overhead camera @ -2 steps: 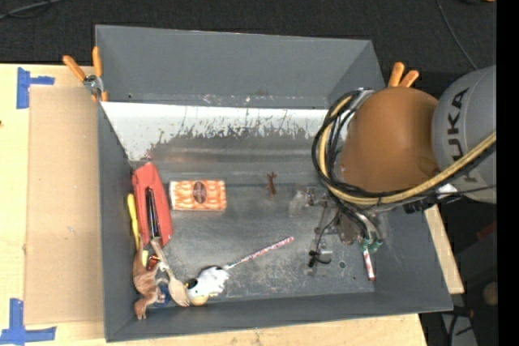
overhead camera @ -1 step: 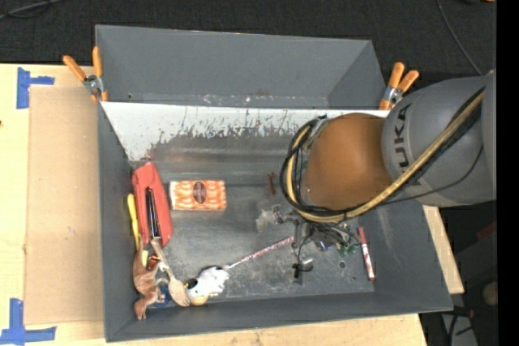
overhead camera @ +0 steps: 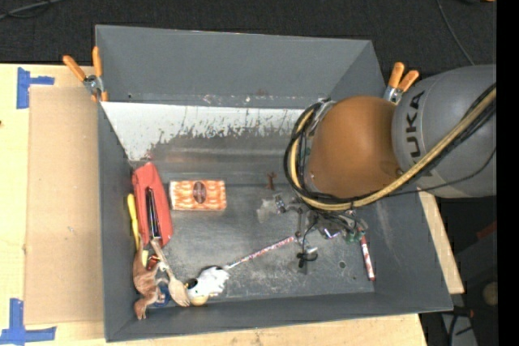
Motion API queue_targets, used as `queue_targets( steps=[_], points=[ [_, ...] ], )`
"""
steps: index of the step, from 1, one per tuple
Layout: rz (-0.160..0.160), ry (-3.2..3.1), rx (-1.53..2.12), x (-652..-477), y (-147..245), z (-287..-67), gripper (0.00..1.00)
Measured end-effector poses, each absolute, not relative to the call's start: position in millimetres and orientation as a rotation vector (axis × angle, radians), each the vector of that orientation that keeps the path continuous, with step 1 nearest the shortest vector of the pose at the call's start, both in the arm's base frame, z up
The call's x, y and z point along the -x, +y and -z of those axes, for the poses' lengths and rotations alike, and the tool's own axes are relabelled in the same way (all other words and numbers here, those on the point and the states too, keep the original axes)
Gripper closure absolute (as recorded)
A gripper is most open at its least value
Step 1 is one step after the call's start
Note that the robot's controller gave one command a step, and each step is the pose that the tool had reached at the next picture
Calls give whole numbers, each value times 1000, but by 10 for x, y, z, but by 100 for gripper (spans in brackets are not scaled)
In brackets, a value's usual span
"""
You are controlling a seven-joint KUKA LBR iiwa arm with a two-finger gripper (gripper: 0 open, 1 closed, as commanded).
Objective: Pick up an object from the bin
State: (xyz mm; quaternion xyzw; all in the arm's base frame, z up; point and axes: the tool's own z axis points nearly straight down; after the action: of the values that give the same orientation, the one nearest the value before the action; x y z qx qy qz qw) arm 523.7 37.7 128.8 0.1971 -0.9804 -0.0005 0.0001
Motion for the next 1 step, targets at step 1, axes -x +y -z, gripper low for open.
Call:
queue_targets(
  steps=[1],
  points=[
    [9, -2981, -959, -5150, 899, -1047, 0]
  ],
)
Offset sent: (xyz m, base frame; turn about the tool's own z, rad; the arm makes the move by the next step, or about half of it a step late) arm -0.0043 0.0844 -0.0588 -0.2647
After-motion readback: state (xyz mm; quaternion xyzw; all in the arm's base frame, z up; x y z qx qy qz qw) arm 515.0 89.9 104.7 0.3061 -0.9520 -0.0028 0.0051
